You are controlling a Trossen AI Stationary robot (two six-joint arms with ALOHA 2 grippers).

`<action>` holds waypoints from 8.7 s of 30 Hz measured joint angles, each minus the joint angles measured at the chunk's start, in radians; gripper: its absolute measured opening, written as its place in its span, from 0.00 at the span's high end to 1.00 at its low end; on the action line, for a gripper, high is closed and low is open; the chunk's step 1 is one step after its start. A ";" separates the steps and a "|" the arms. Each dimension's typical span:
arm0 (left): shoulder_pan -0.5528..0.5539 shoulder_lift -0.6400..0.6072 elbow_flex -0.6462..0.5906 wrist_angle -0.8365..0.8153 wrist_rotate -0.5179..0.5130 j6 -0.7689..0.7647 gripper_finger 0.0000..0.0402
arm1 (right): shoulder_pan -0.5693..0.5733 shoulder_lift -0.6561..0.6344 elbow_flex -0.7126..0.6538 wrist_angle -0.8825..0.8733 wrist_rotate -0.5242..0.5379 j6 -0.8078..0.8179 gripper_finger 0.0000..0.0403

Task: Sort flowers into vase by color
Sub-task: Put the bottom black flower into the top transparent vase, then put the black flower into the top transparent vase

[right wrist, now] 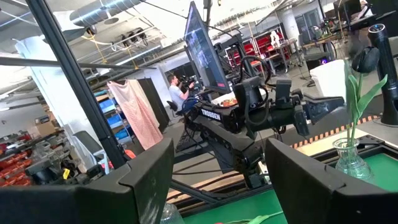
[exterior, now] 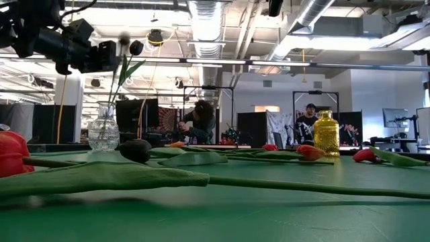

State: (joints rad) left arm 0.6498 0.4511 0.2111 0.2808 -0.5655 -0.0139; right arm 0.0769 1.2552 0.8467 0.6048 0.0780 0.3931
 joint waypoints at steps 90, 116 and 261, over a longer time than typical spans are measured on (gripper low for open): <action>-0.690 0.550 0.349 -0.289 0.503 -0.296 0.53 | 0.025 0.571 0.011 -0.436 -0.010 -0.435 0.32; -0.690 0.550 0.348 -0.218 0.498 -0.297 0.53 | 0.035 0.395 0.015 -0.587 -0.114 -0.292 0.95; -0.590 0.191 0.557 -0.507 -0.254 0.044 1.00 | -0.024 0.051 -0.107 0.139 -0.001 -0.034 0.39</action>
State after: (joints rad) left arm 0.0595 0.6421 0.7686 -0.2260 -0.8197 0.0306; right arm 0.0531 1.3064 0.7395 0.7437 0.0772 0.3593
